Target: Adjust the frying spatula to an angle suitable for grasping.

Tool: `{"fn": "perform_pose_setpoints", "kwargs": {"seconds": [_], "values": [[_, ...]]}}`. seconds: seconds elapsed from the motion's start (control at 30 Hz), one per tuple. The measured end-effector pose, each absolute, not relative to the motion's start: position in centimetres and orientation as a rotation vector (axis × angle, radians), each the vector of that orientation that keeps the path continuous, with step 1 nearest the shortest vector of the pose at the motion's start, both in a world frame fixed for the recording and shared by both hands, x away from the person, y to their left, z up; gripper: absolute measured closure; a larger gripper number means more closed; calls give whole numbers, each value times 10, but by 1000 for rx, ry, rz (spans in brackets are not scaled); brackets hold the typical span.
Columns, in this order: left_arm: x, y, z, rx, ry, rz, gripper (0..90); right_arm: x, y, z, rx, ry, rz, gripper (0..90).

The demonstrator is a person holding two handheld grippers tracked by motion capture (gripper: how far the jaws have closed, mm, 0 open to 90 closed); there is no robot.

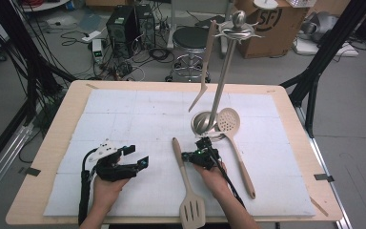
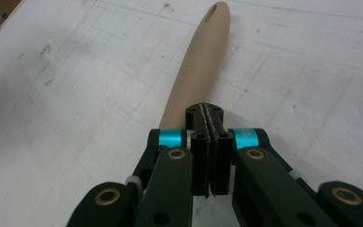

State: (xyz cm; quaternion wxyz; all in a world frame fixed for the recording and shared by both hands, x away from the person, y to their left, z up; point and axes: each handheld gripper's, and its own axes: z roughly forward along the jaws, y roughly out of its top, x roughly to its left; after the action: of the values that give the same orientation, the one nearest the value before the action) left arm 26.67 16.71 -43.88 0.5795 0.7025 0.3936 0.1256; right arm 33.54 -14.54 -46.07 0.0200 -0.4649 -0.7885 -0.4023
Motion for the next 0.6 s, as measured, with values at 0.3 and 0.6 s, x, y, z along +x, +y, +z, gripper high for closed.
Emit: {"fn": "perform_pose_setpoints", "kwargs": {"seconds": [0.3, 0.6], "values": [[267, 170, -438, 1630, 927, 295, 243, 344, -128, -457, -1375, -2531, -1200, 899], [267, 171, -438, 1625, 927, 297, 243, 350, -108, -453, -1305, -2610, -1152, 899]]}}
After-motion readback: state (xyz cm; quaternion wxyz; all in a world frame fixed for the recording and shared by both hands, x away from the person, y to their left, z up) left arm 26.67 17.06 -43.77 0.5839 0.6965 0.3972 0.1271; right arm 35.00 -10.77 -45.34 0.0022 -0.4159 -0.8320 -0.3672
